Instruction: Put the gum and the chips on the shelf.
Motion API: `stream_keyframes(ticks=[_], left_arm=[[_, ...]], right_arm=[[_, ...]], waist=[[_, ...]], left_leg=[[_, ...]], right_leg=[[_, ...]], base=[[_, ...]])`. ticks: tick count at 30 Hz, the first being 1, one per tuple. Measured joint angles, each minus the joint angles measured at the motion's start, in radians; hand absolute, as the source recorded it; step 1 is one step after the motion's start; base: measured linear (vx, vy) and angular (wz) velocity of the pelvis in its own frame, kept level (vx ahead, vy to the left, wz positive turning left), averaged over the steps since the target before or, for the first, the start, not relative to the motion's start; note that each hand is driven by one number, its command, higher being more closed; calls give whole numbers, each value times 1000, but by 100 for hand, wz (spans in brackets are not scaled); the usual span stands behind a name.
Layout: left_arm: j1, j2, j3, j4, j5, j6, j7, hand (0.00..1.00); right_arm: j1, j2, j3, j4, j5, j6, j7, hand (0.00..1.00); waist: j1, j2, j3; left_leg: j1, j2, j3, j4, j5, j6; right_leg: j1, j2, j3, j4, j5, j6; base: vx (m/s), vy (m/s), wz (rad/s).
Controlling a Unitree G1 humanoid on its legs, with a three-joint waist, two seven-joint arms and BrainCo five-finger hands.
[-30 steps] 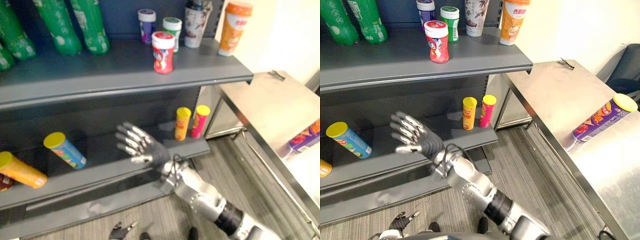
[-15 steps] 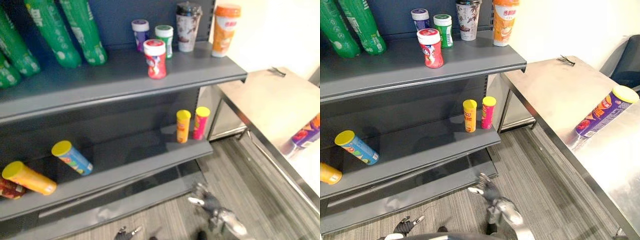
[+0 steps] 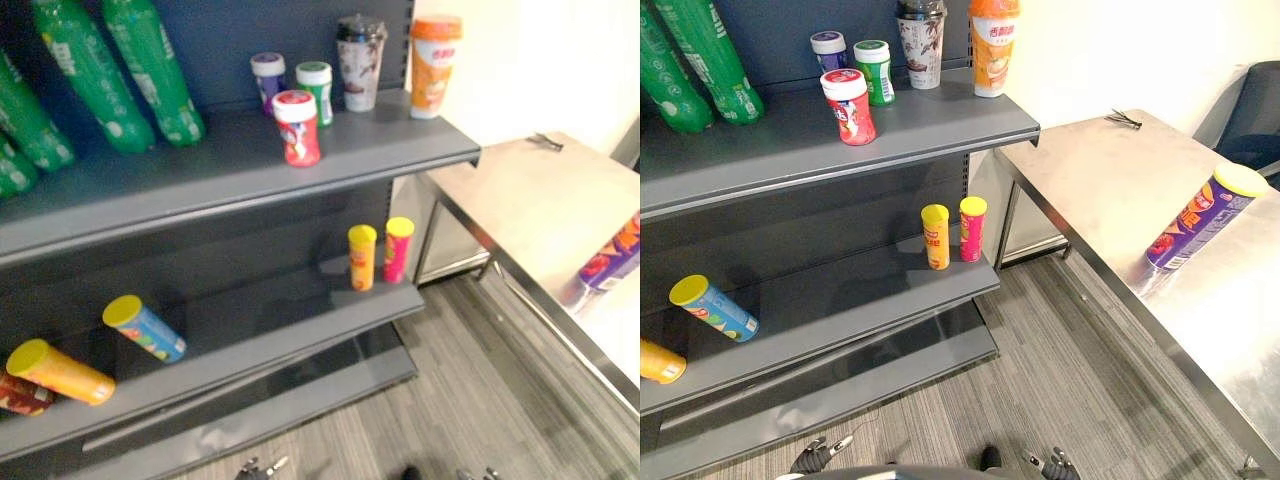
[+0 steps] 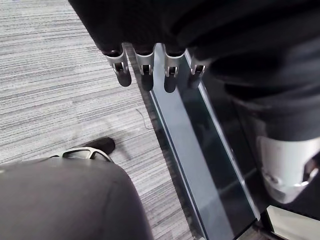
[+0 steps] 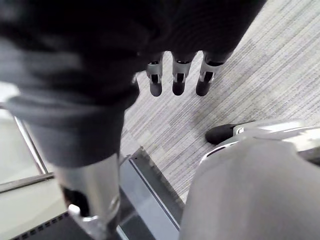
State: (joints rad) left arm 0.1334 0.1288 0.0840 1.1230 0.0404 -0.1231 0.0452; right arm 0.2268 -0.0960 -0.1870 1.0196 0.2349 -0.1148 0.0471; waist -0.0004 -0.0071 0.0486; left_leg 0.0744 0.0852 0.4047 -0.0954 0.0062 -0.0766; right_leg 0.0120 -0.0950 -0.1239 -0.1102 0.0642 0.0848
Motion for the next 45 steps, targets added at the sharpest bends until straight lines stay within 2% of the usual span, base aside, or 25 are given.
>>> stream_keyframes(ticks=[6, 7, 11, 12, 13, 15, 17, 18, 19, 20, 21, 22, 23, 25, 26, 29, 32, 34, 36, 39, 42, 43, 45], left_arm=[[-1, -1, 2, 13, -31, -5, -10, 0], [-1, -1, 2, 13, -40, -6, -10, 0], [-20, -7, -2, 13, -70, -6, -9, 0], [-21, -7, -3, 13, -77, -6, -9, 0], [-22, -5, -7, 13, -78, -6, -10, 0], [-28, -1, -6, 11, -78, -8, -10, 0], [-37, 3, 2, 7, -79, -22, -7, 0], [-38, 2, 2, 2, -83, -24, -6, 0], [-37, 1, 2, -18, -117, -30, 0, 0], [-40, 1, 2, -20, -119, -31, 0, 0], [-53, 7, 3, -29, -126, -33, 0, 0], [-61, 12, 2, -33, -146, -34, -1, 0], [-61, 14, 2, -39, -148, -34, -1, 0], [-62, 13, -2, -61, -147, -41, -6, 0], [-65, 13, -3, -62, -146, -42, -7, 0], [-72, -14, -7, -62, -147, -42, -10, 0], [-72, -18, -7, -59, -147, -41, -12, 0], [-72, -20, -7, -59, -147, -40, -12, 0], [-72, -21, -7, -59, -147, -40, -12, 0], [-69, -21, -2, -54, -146, -37, -13, 0], [-71, -22, 1, -48, -146, -22, -14, 0], [-72, -26, 2, -48, -147, -19, -15, 0], [-71, -29, 14, -49, -157, -19, -16, 0]], right_arm=[[-15, 7, -88, 60, -1, 0, -19, 0], [-18, 8, -106, 60, -1, 0, -22, 0], [-34, 8, -162, 60, 3, -6, -38, 0], [-36, 9, -164, 59, 4, -7, -40, 0], [-38, 17, -179, 54, 7, -11, -40, 0], [-46, 29, -197, 52, 10, -20, -41, 0], [-83, 30, -194, 46, 10, -20, -46, 0], [-95, 30, -191, 45, 11, -20, -50, 0], [-136, 30, -163, 45, 12, -20, -57, 0], [-142, 30, -158, 45, 14, -20, -57, 0], [-155, 26, -146, 42, 20, -21, -61, 0], [-153, 28, -137, 42, 20, -21, -62, 0], [-150, 29, -125, 42, 21, -21, -63, 0], [-132, 37, -108, 31, 20, -21, -60, 0], [-133, 38, -107, 28, 20, -21, -60, 0], [-135, 16, -77, 12, 23, -21, -60, 0], [-147, 15, -58, 8, 43, -22, -59, 0], [-145, 14, -58, 8, 43, -22, -58, 0], [-144, 14, -60, 8, 43, -22, -54, 0], [-140, 15, -62, 4, 48, -22, -51, 0], [-107, 17, -73, -23, 52, -23, -49, 0], [-99, 17, -78, -21, 55, -24, -49, 0], [-78, 17, -80, -16, 62, -24, -50, 0]], waist=[[2, 2, 7], [1, -2, 17], [-13, 30, 55], [-18, 33, 60], [-27, 35, 67], [-25, 29, 81], [-24, 14, 110], [-23, 12, 120], [-20, 28, 152], [-19, 28, 160], [-22, 24, 181], [-20, 22, 188], [-20, 16, 186], [-24, 3, 183], [-24, 0, 182], [-27, 20, 177], [-28, 24, 173], [-29, 25, 173], [-32, 27, 170], [-54, 25, 167], [-70, 28, 164], [-81, 31, 163], [-78, 31, 164]], left_leg=[[-4, 1, 16, 26, -18, 3], [-22, 10, 23, 81, -50, 4], [-92, 61, 49, 294, -168, 14], [-100, 66, 57, 316, -180, 17], [-111, 72, 81, 354, -200, 23], [-117, 88, 146, 392, -233, 29], [-123, 120, 279, 446, -285, 40], [-118, 132, 326, 454, -293, 47], [-102, 173, 420, 465, -303, 57], [-98, 179, 434, 466, -303, 57], [-82, 199, 482, 462, -303, 57], [-62, 212, 528, 462, -302, 56], [-53, 217, 549, 464, -302, 56], [-35, 220, 581, 471, -298, 51], [-36, 220, 583, 473, -295, 45], [-34, 228, 583, 454, -260, 11], [-25, 227, 590, 410, -217, -9], [-11, 229, 582, 392, -192, -15], [-8, 236, 570, 390, -185, -19], [-3, 240, 554, 382, -171, -19], [-14, 253, 543, 399, -165, -22], [-20, 271, 541, 419, -166, -25], [-20, 316, 539, 500, -162, -24]], right_leg=[[-1, -4, 17, 4, 0, 0], [-1, -6, 26, 10, -3, 5], [-82, -5, 74, 168, -71, 23], [-95, -4, 84, 187, -78, 26], [-116, -1, 116, 205, -79, 30], [-144, 10, 186, 198, -63, 49], [-186, 25, 271, 146, -37, 58], [-191, 19, 256, 124, -40, 51], [-209, -9, 101, 137, -47, 13], [-216, -16, 62, 154, -51, 6], [-224, -45, -94, 232, -73, -28], [-213, -69, -184, 289, -85, -46], [-197, -77, -203, 304, -85, -46], [-124, -100, -213, 315, -73, -34], [-113, -95, -206, 289, -73, -28], [-110, -65, -199, 238, -69, -4], [-108, -42, -195, 213, -73, -5], [-94, -32, -202, 215, -84, -19], [-95, -29, -209, 235, -100, -24], [-121, -45, -224, 322, -166, -31], [-156, -59, -240, 418, -231, -54], [-169, -56, -245, 448, -252, -62], [-173, -34, -226, 473, -277, -81]], base=[[-4, 2, -7], [15, 9, -22], [-10, 36, -27], [-19, 80, -48], [-19, 105, -71], [-40, 118, -107], [-78, 111, -159], [-90, 154, -196], [-64, 152, -145], [-14, 179, -161], [45, 104, -118], [83, 75, -122], [96, -2, -100], [131, -69, -66], [98, -123, -50], [9, -148, -34], [-42, -147, -15], [-72, -119, 5], [-71, -69, 11], [-104, -51, 18], [-36, -105, 14], [10, -113, 3], [42, -168, -26]])
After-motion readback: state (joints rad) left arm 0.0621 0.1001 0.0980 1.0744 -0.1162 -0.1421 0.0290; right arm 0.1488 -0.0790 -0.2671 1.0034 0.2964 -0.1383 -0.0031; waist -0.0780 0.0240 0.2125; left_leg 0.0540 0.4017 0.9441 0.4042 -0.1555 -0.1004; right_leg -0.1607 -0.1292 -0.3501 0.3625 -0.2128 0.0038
